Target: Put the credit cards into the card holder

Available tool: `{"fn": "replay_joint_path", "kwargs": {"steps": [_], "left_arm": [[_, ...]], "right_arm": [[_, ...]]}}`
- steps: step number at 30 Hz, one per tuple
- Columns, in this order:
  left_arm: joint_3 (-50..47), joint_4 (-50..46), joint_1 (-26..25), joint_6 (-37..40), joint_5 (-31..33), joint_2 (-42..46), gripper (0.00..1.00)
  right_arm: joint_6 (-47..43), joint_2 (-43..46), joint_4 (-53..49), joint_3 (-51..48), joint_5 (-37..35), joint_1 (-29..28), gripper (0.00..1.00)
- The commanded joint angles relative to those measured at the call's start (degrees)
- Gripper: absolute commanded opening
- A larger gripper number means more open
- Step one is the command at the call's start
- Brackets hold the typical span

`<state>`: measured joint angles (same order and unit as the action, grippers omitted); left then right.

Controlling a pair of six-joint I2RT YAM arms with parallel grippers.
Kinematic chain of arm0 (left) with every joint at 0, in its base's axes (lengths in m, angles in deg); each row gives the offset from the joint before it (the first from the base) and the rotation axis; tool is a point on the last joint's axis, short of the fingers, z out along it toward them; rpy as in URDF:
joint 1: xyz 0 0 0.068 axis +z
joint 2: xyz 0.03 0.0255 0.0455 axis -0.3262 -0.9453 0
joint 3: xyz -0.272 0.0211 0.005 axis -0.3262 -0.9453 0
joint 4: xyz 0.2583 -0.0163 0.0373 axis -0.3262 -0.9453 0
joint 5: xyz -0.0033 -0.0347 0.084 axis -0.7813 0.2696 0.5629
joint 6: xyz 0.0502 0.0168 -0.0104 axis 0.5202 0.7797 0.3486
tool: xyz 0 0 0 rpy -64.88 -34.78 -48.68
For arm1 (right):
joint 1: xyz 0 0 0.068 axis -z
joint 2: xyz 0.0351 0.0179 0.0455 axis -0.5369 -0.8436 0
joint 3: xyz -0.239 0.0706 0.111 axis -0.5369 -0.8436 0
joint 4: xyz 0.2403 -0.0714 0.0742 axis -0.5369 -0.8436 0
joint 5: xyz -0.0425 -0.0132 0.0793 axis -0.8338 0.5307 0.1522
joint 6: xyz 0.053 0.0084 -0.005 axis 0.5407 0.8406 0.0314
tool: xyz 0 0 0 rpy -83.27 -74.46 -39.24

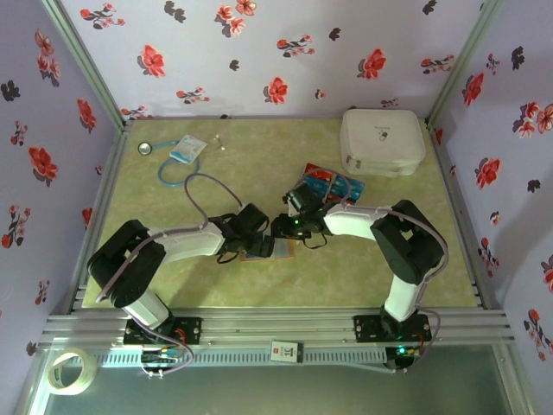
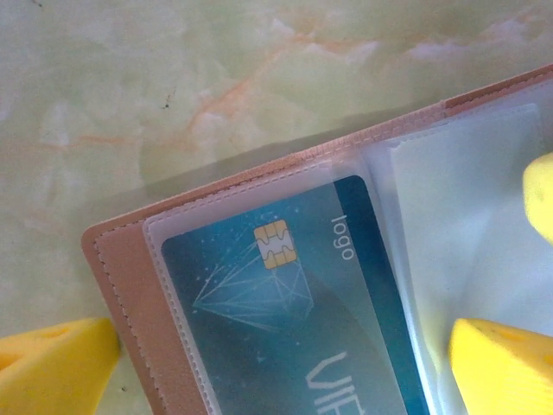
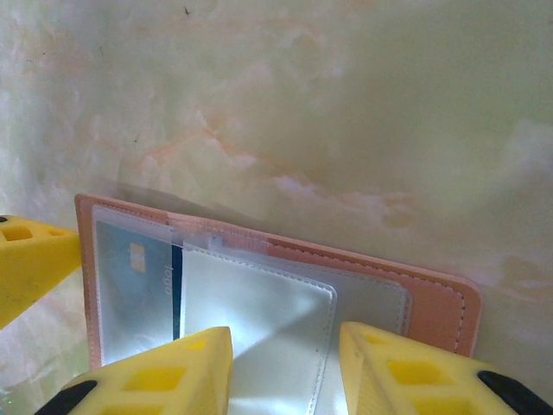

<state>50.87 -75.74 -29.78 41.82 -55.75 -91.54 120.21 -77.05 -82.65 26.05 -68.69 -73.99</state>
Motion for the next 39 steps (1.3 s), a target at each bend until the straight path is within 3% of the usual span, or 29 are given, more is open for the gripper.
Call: {"fn": "replay_joint_path", "kwargs": {"steps": [1, 16, 24, 39], "left_arm": [[-1.5, 0.3, 0.0, 0.2, 0.6, -0.8, 1.00], [-1.9, 0.3, 0.0, 0.2, 1.0, 0.0, 1.00], [-2.5, 0.9, 0.0, -0.2, 1.0, 0.5, 1.00], [-2.7, 0.8, 0.0, 0.0, 1.1, 1.3, 1.00]], "right_arm": [[1.4, -1.0, 1.0, -1.0, 1.0, -1.4, 0.38], [5.1, 5.2, 3.0, -5.2, 0.0, -1.3, 0.42], [11.8, 8.4, 9.0, -9.5, 0.9, -1.3, 0.43], [17.4, 5.4, 16.7, -12.0, 2.9, -1.7, 0.42]]}}
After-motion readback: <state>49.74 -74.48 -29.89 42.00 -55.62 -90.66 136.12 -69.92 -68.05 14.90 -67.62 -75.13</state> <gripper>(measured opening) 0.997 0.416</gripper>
